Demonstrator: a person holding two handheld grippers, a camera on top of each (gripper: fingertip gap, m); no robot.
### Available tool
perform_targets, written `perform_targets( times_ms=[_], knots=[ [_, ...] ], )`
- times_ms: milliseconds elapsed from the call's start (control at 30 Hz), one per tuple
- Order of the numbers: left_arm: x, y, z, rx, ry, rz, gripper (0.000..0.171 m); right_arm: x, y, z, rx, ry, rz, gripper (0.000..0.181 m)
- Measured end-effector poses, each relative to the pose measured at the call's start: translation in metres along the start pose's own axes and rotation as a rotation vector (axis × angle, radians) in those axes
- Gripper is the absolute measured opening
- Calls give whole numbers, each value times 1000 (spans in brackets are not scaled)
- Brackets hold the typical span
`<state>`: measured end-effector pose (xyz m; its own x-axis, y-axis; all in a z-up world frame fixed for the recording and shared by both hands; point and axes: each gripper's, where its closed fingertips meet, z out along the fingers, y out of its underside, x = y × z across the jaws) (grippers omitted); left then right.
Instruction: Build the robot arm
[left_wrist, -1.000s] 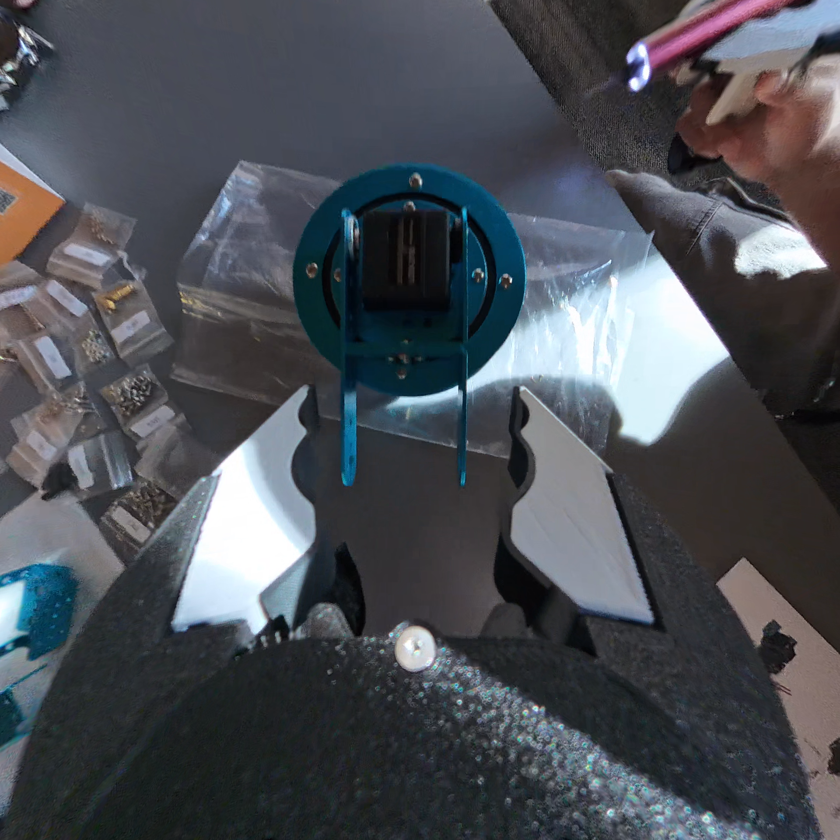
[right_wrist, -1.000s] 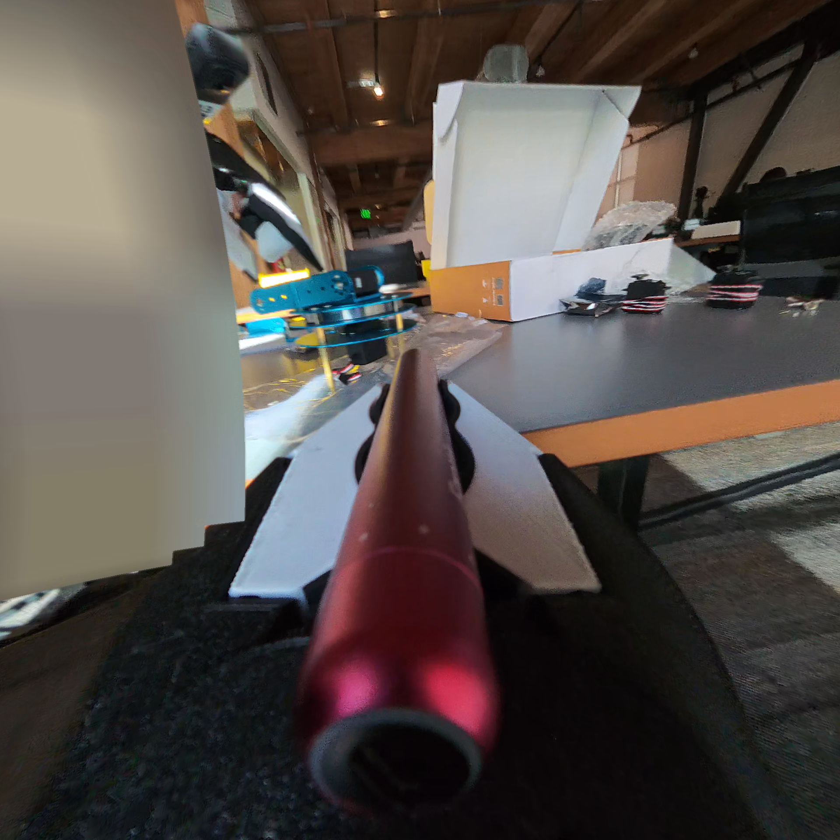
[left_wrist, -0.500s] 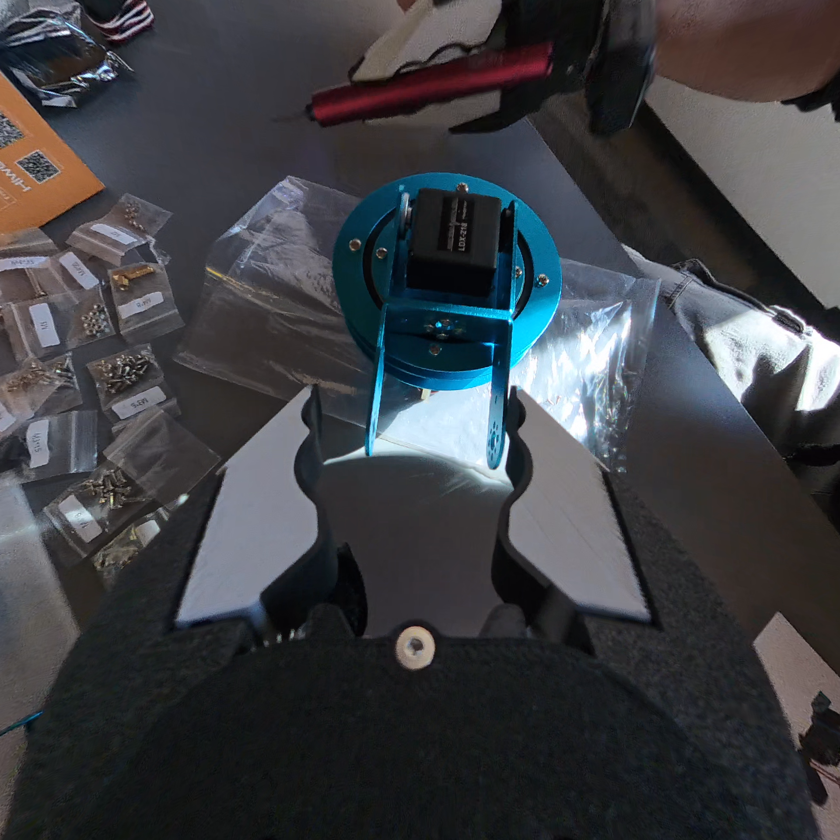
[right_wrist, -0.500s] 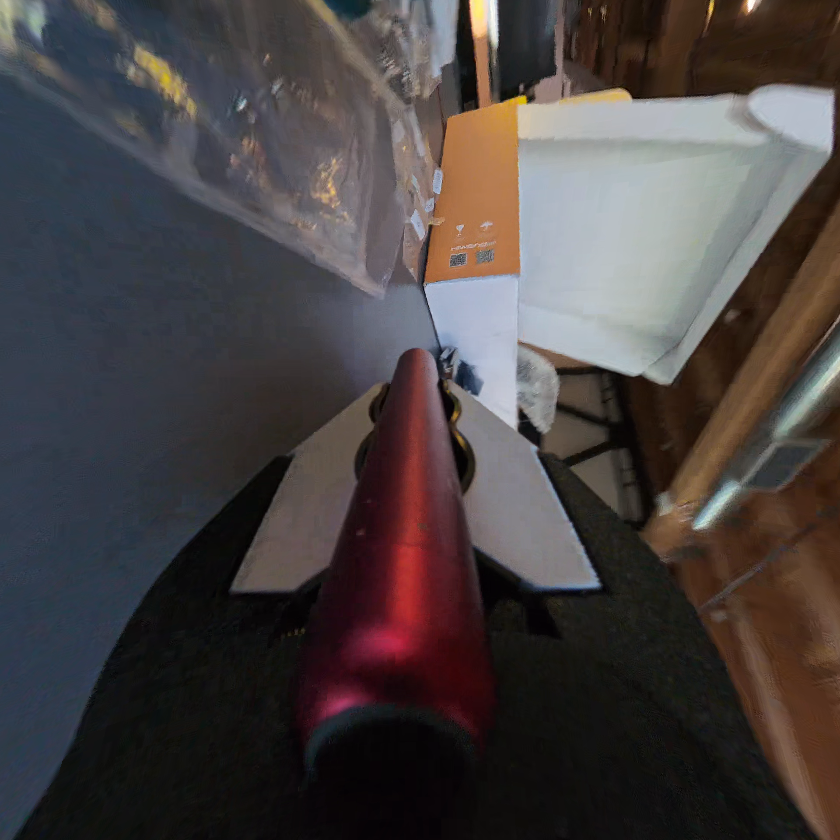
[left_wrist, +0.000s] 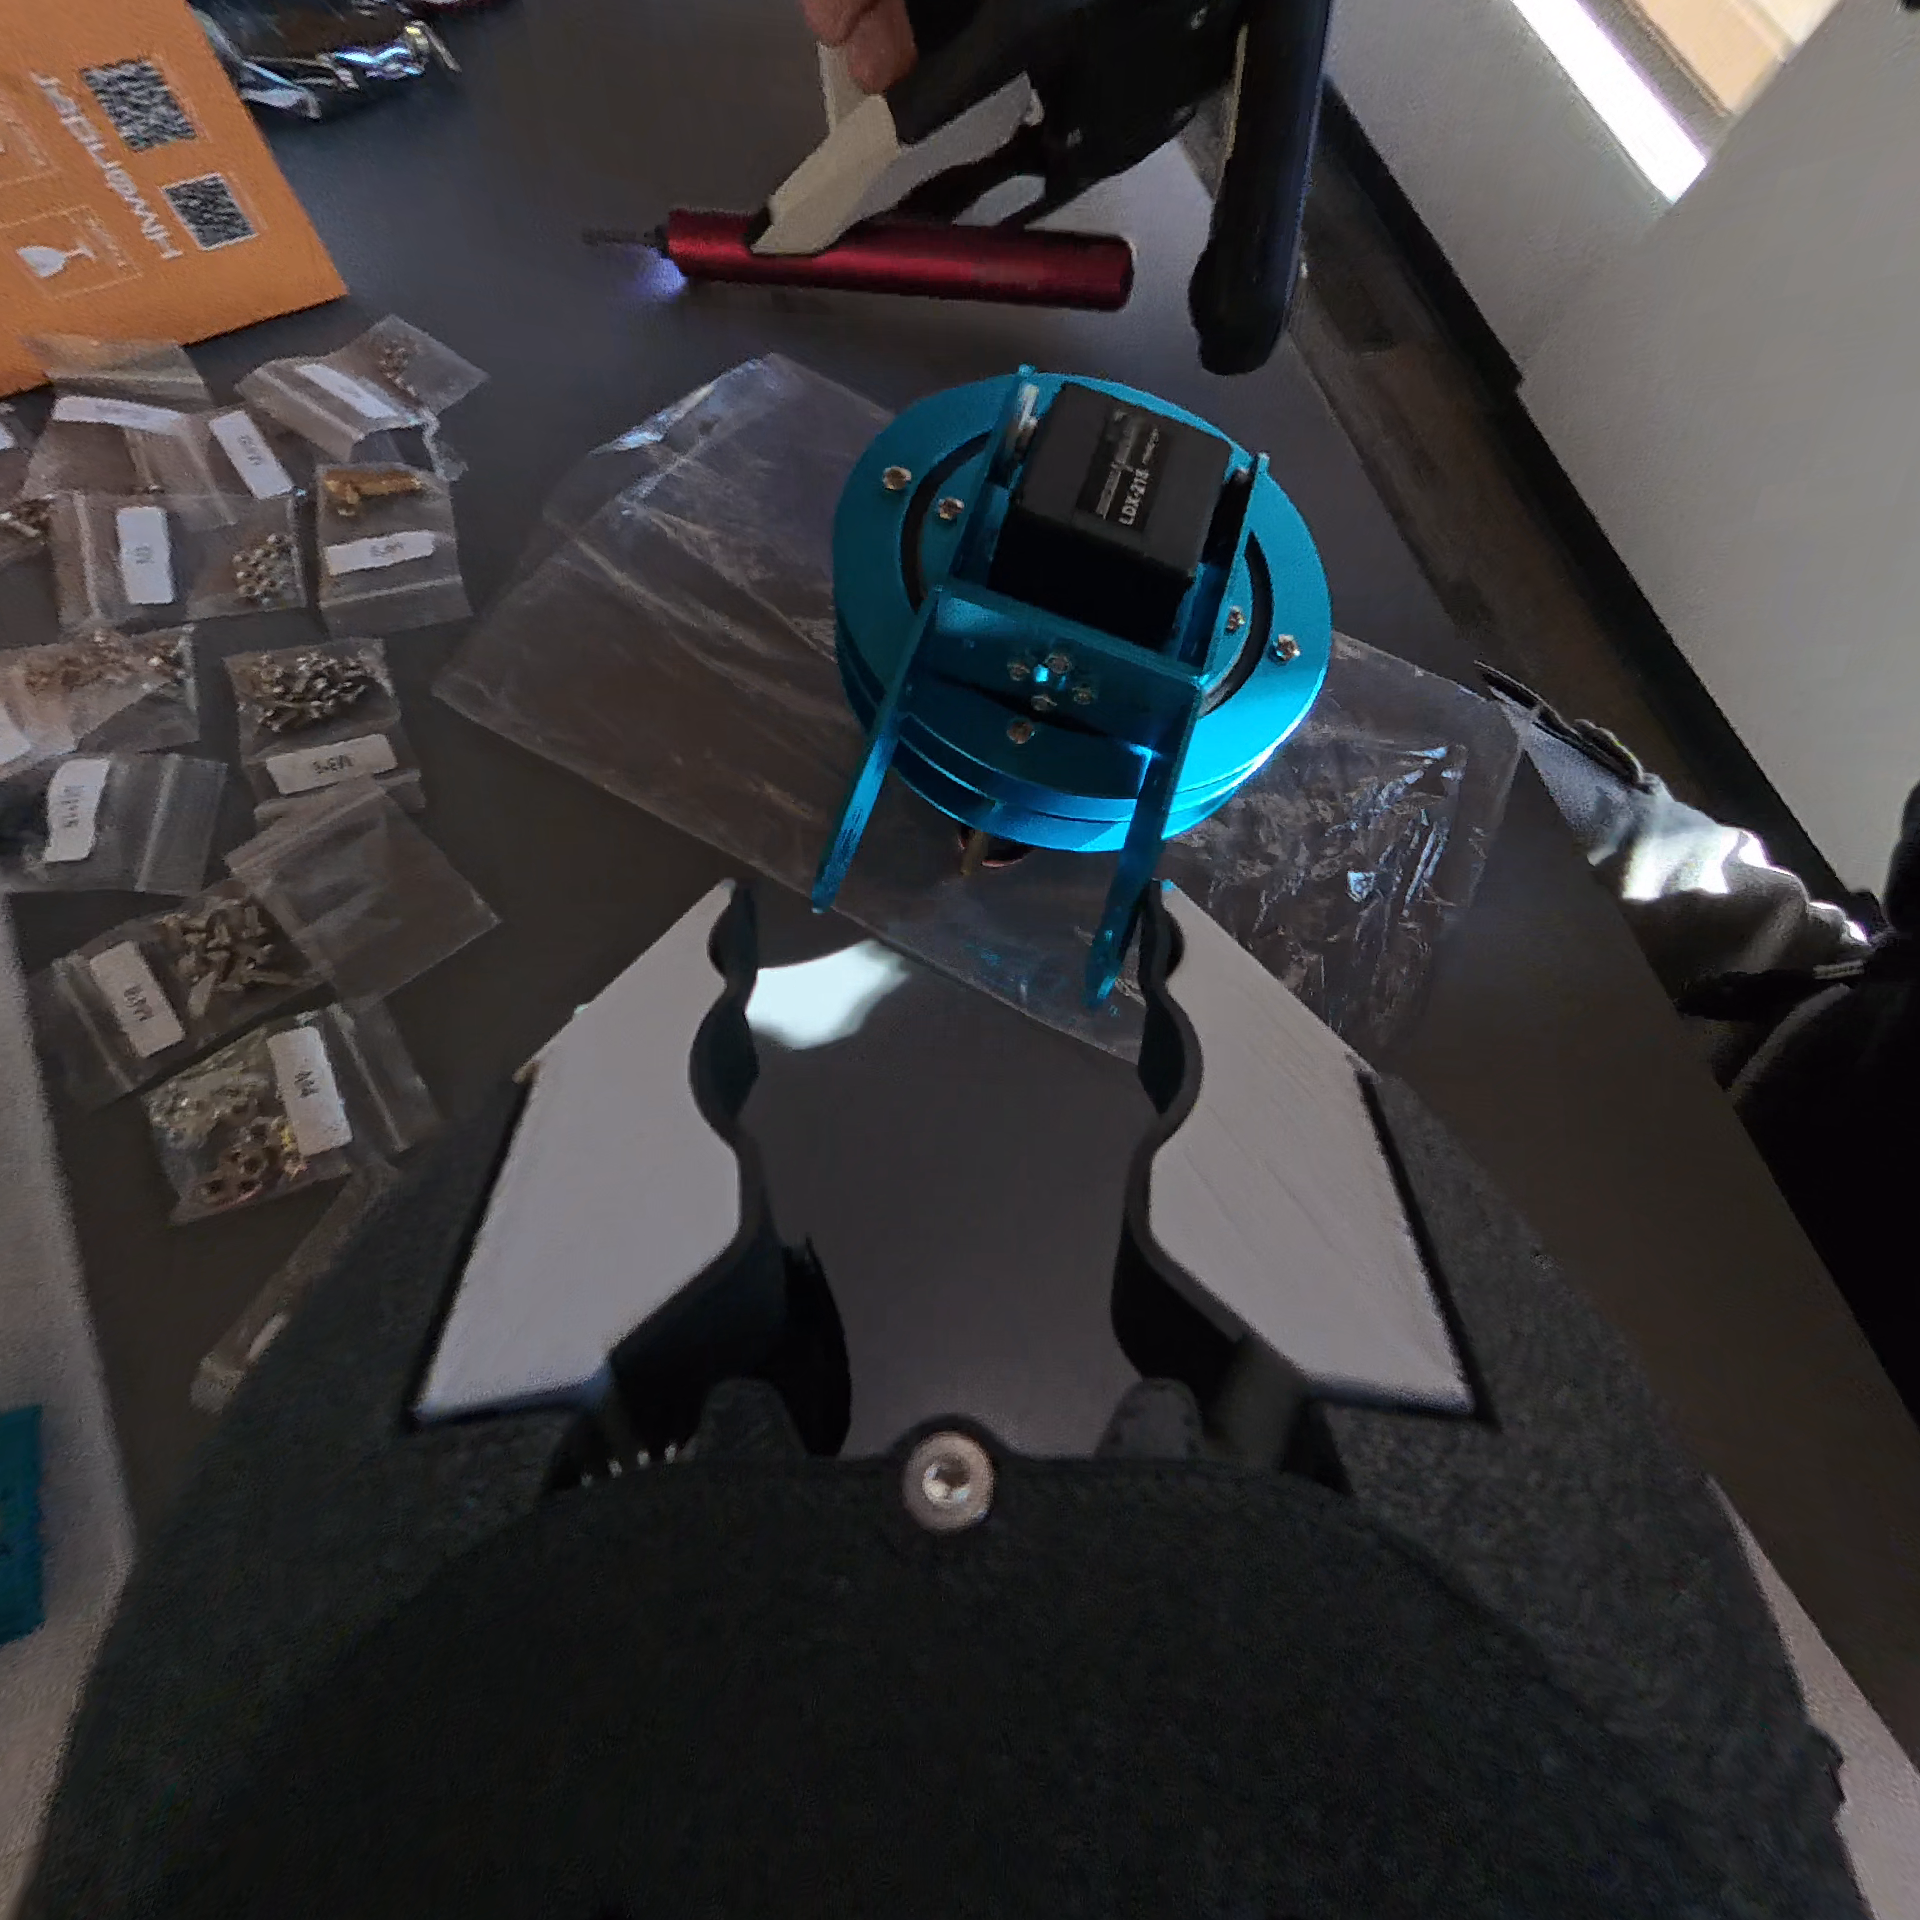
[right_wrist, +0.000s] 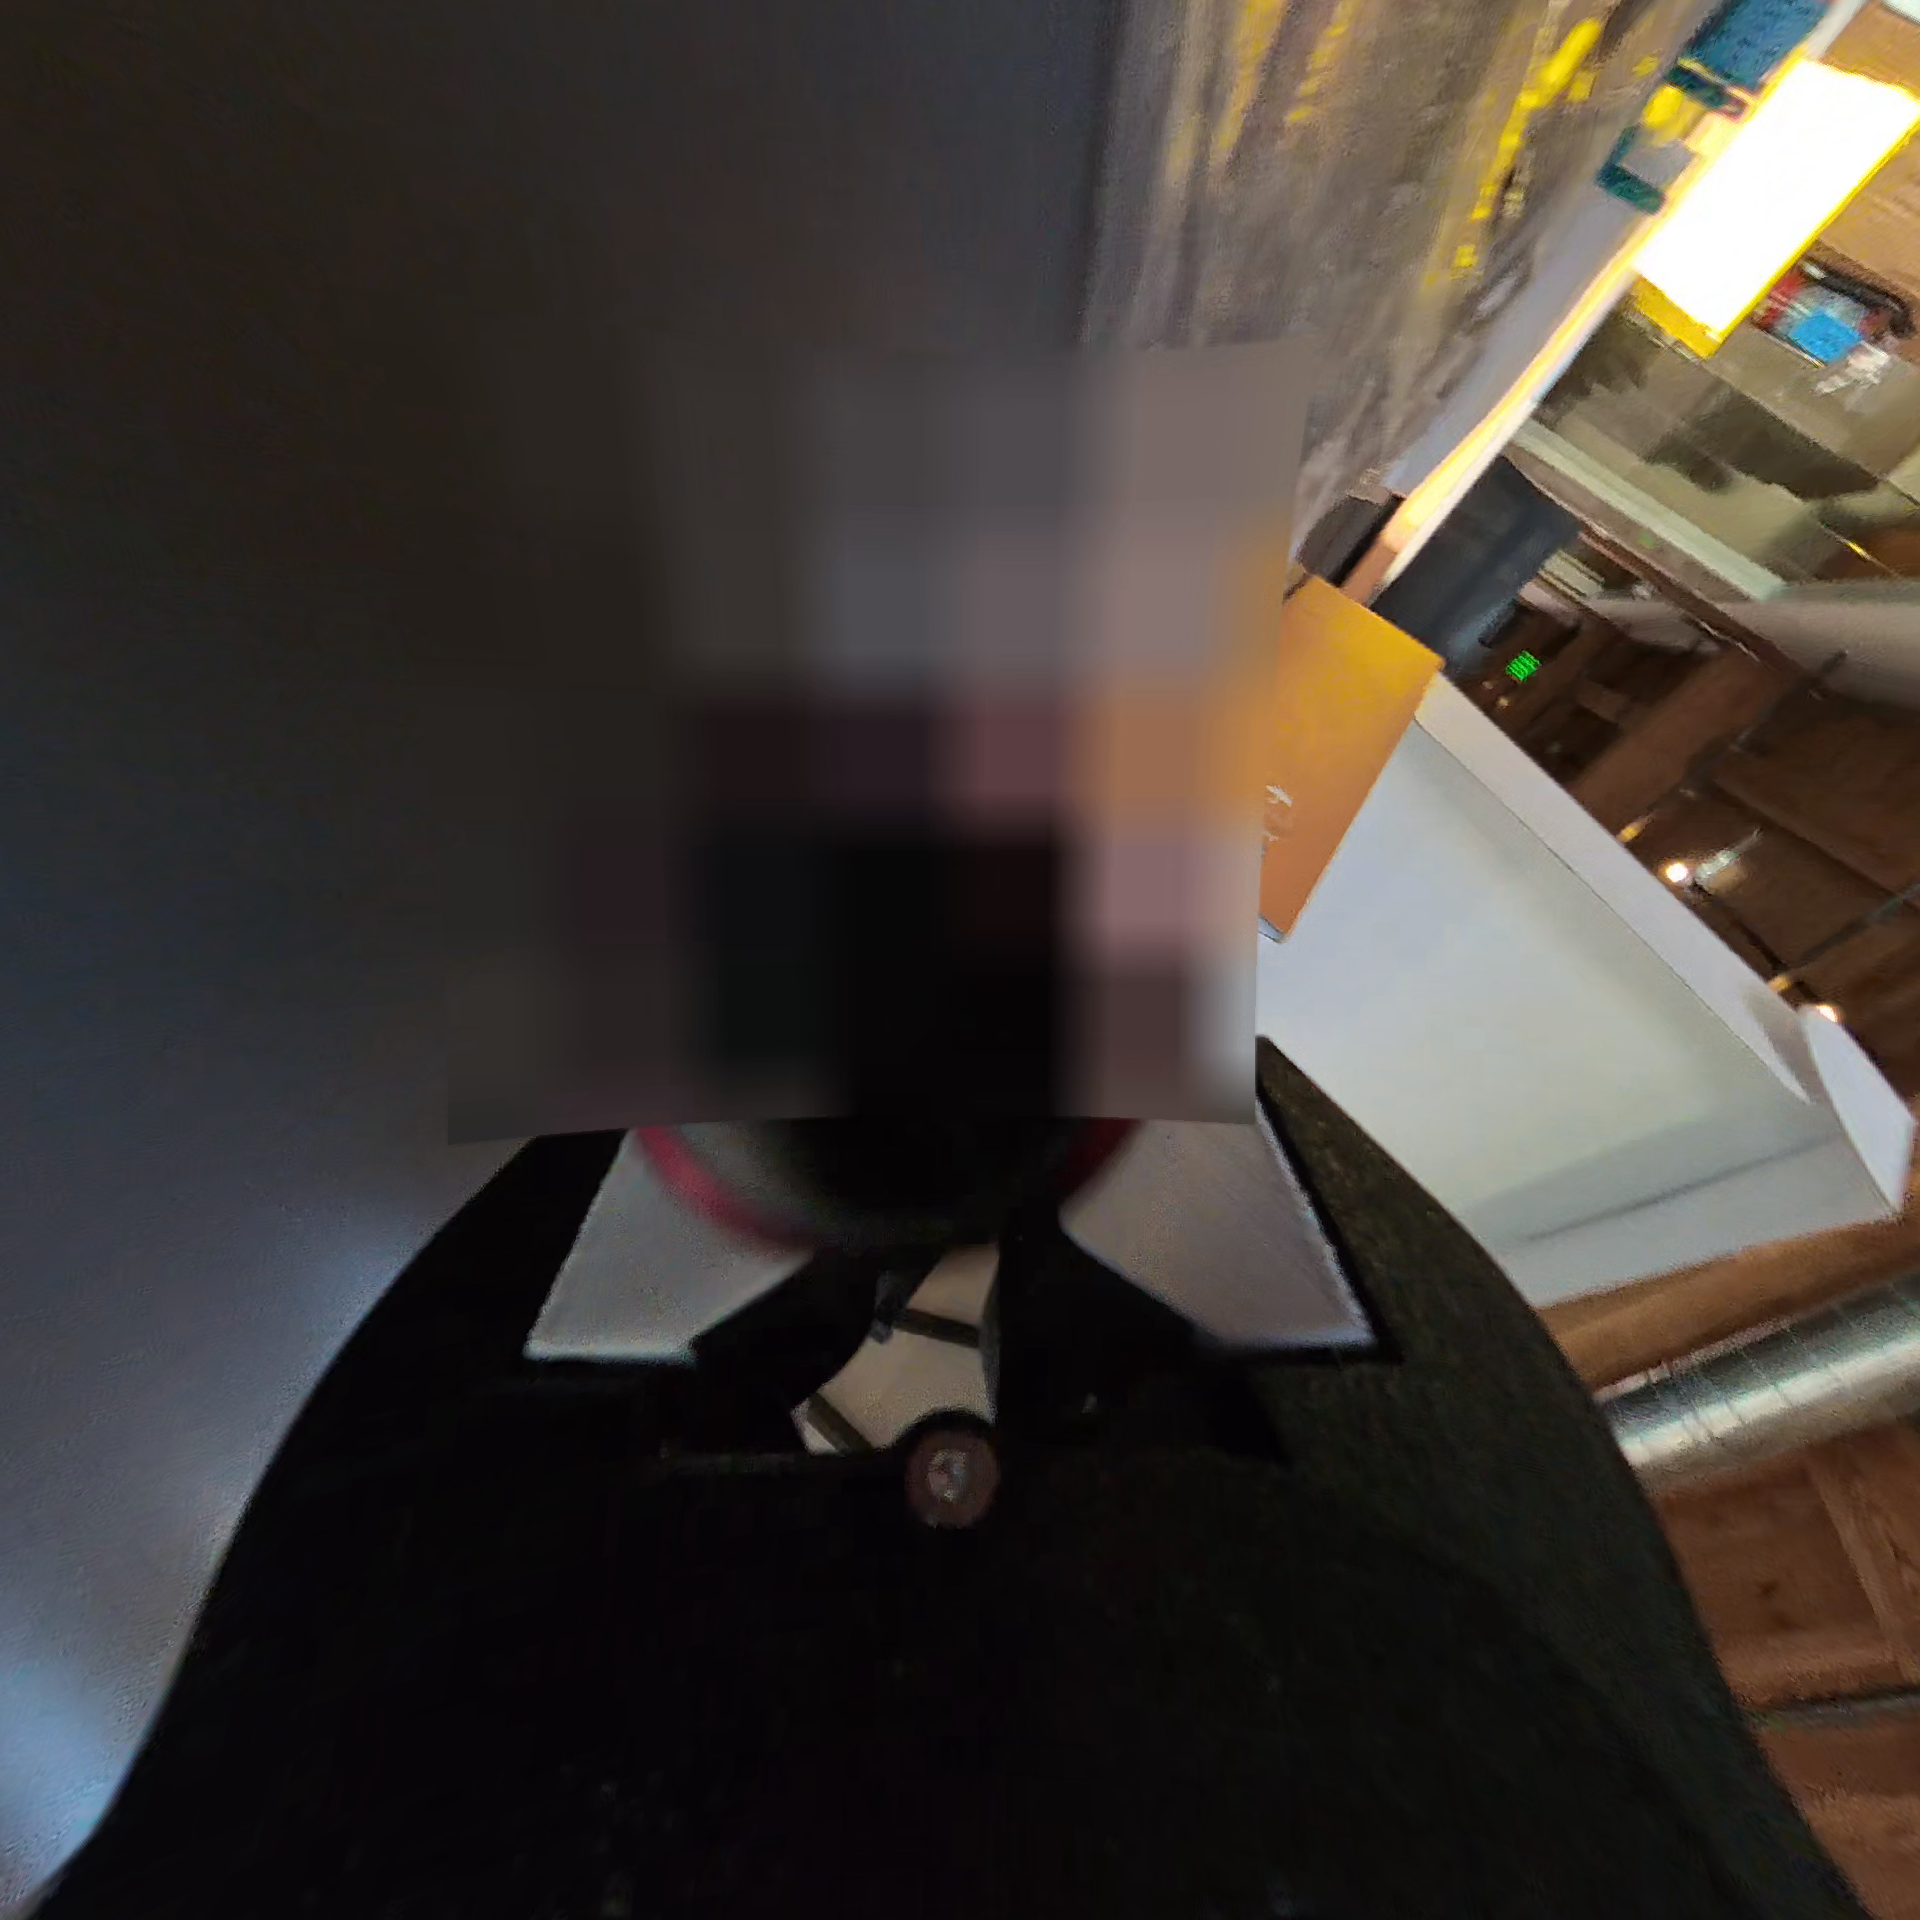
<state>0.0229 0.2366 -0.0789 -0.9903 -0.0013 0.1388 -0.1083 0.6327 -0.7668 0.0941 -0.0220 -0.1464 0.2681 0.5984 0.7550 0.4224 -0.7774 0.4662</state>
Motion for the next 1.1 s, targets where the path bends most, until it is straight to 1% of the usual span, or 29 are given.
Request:
perform_targets(
  times_ms=[133, 200, 267, 300, 333, 367, 400, 467, 500, 533, 567, 600, 633, 667, 700, 733, 767, 800, 833, 900, 933, 1000, 1033, 1100],
  knots=[
    [4, 0, -15, 57, -138, -45, 67, -2, 1, 5, 56, -50, -80, 20],
    [13, -4, -27, 117, -215, -72, 67, -1, 0, 7, 64, -83, -101, 20],
    [18, -2, -38, 171, -316, -120, 61, -2, -1, 8, 72, -98, -130, 20],
    [26, 3, -37, 183, -315, -144, 61, -1, 0, 8, 73, -101, -120, 20],
    [32, 8, -35, 190, -314, -169, 61, -1, 3, 7, 68, -117, -89, 25],
    [32, 13, -33, 204, -347, -201, 61, -1, 6, 5, 68, -135, -24, 33],
    [32, 17, -31, 219, -367, -242, 61, 1, 10, 1, 71, -144, 58, 48],
    [40, 22, -23, 260, -341, -342, 61, 2, 7, -16, 124, -220, 302, 68],
    [48, 26, -16, 251, -320, -368, 61, 3, 1, -27, 159, -274, 441, 79],
    [58, 31, -6, 218, -311, -360, 61, 9, -6, -38, 209, -305, 577, 78],
    [65, 38, 4, 169, -328, -327, 61, 20, -19, -51, 296, -332, 733, 77],
    [70, 44, 13, 119, -358, -283, 61, 31, -36, -67, 413, -387, 891, 80],
    [73, 48, 20, 85, -393, -250, 60, 46, -51, -81, 532, -425, 1044, 82],
    [75, 52, 26, 56, -412, -243, 56, 64, -64, -92, 642, -449, 1207, 80],
    [78, 54, 30, 37, -407, -251, 52, 81, -80, -102, 761, -492, 1341, 84],
    [81, 53, 33, 43, -389, -254, 49, 96, -96, -112, 889, -520, 1420, 90],
    [82, 52, 34, 58, -382, -253, 47, 109, -107, -114, 963, -485, 1472, 86],
    [82, 52, 34, 74, -378, -256, 46, 117, -115, -110, 980, -434, 1494, 82],
    [81, 54, 35, 80, -372, -272, 46, 123, -124, -107, 990, -410, 1494, 82],
    [75, 62, 33, 85, -407, -295, 46, 127, -137, -100, 981, -415, 1491, 79],
    [74, 64, 31, 92, -416, -299, 46, 130, -141, -99, 987, -428, 1493, 79],
    [68, 66, 24, 119, -448, -313, 46, 138, -137, -100, 1013, -419, 1508, 71],
    [68, 60, 19, 164, -441, -318, 46, 142, -135, -100, 1021, -416, 1516, 69],
    [65, 39, 10, 288, -429, -335, 49, 145, -134, -98, 1031, -430, 1519, 67]
  ],
)
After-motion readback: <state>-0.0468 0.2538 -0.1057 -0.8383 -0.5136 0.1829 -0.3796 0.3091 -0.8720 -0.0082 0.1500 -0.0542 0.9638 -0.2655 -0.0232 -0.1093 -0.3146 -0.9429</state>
